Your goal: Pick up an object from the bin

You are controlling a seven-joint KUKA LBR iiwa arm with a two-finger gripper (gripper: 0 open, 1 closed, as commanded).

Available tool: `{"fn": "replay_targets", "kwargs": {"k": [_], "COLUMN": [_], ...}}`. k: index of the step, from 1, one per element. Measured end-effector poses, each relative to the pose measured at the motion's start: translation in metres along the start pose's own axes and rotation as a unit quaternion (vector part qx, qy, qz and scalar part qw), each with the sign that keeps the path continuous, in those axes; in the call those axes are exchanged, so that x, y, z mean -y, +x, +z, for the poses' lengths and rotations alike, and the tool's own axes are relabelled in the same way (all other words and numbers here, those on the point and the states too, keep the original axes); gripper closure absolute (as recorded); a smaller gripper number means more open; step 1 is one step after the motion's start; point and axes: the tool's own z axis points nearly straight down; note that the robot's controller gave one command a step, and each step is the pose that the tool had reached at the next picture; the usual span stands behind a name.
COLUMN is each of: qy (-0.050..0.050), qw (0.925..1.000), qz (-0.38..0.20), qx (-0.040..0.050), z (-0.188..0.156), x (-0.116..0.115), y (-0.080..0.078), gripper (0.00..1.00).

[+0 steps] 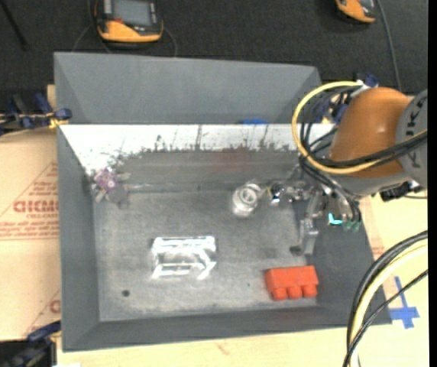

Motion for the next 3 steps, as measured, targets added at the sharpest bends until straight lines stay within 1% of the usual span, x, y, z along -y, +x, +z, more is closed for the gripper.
{"fn": "replay_targets", "kwargs": {"k": [1,2,3], "qy": [0.001,0.002,0.002], "qw": [0.9423,0.942,0.9418], "qz": [-0.335,-0.335,-0.336], "qx": [0.0035,0.0047,0.004], "z": [0.0613,0.0598,0.0607], "x": [-0.0032,-0.0032,-0.0035], "y": [0.0477,0.0464,0.047], "gripper": [0.0,1.0,0.0]}}
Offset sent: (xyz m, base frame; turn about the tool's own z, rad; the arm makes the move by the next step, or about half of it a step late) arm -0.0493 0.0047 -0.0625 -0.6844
